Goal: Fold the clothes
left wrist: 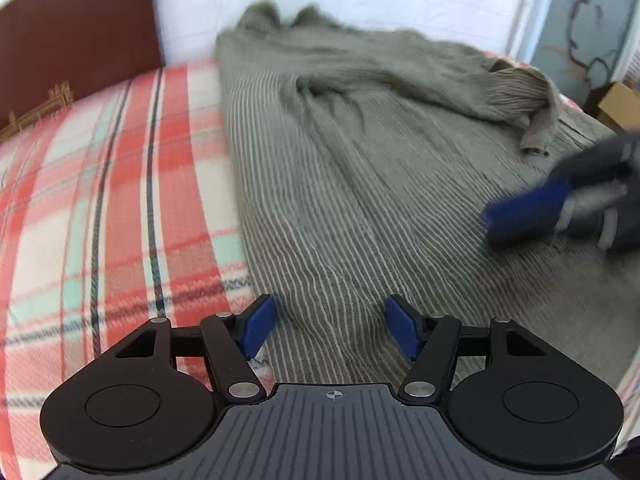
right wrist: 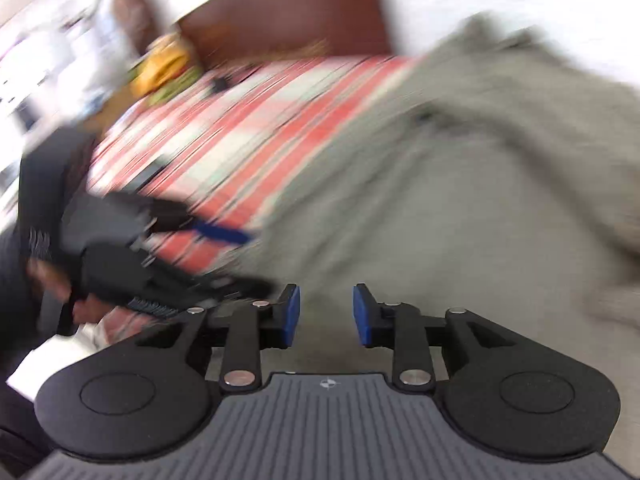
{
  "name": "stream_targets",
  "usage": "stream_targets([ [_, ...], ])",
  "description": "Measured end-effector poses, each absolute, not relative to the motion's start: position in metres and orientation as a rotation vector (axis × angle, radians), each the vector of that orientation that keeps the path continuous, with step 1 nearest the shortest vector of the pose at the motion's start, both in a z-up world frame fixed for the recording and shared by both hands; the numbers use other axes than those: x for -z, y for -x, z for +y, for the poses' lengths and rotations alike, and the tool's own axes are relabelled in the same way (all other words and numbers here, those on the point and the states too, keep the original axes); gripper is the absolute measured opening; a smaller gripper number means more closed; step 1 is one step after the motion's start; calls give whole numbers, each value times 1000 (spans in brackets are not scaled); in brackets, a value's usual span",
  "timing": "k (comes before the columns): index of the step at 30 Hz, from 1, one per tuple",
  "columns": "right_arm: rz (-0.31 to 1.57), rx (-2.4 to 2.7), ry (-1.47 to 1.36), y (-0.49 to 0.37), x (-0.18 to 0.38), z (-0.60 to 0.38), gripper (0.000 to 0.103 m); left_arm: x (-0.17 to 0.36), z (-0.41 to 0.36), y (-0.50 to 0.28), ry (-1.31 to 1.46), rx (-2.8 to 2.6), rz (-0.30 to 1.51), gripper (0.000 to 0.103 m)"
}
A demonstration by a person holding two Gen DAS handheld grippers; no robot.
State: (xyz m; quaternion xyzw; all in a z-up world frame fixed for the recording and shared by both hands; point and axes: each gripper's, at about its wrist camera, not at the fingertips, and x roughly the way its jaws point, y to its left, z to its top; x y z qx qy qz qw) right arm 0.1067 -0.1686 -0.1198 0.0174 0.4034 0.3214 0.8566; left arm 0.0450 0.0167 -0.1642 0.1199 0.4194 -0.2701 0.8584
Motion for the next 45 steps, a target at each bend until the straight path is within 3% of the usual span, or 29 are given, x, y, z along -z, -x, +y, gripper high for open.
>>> stream_targets([
  [2, 773, -510, -76, -101, 109, -203, 39, 161, 17, -43, -258, 553, 875, 77],
  [5, 656, -168, -125, -97, 100, -241, 68, 147, 22, -43, -218, 529, 851, 77],
  [8, 672, -42, -107, -106, 108, -252, 70, 129, 21, -39, -185, 535, 795, 78],
  [11, 734, -64, -104, -120, 123, -250, 66, 123, 9, -36, -188, 576, 776, 81],
  [12, 742, -39, -94, -124, 126, -249, 58, 125, 4, -35, -205, 584, 785, 81],
  [13, 750, -20, -92, -128, 129, -250, 49, 128, -1, -34, -222, 592, 794, 81],
  [14, 757, -29, -134, -130, 125, -258, 25, 132, -6, -34, -236, 599, 809, 81],
  [15, 763, -38, -176, -132, 122, -265, 10, 138, -9, -34, -244, 605, 832, 81],
  [25, 679, -241, -699, -121, 51, -370, 10, 151, -15, -22, -248, 638, 891, 82],
  [30, 790, -120, -776, -136, 90, -395, 11, 137, -6, -2, -307, 637, 838, 82],
  [34, 927, -56, -792, -146, 141, -394, 14, 138, -2, 15, -434, 627, 813, 82],
  [35, 938, -65, -800, -145, 147, -391, 21, 139, -3, 19, -472, 623, 809, 81],
  [36, 927, -69, -790, -142, 146, -387, 37, 140, -5, 23, -508, 624, 802, 80],
  [38, 904, -78, -765, -135, 143, -379, 56, 142, -10, 30, -571, 635, 787, 78],
  [45, 842, -145, -621, -117, 118, -357, 61, 152, -28, 42, -703, 683, 761, 58],
])
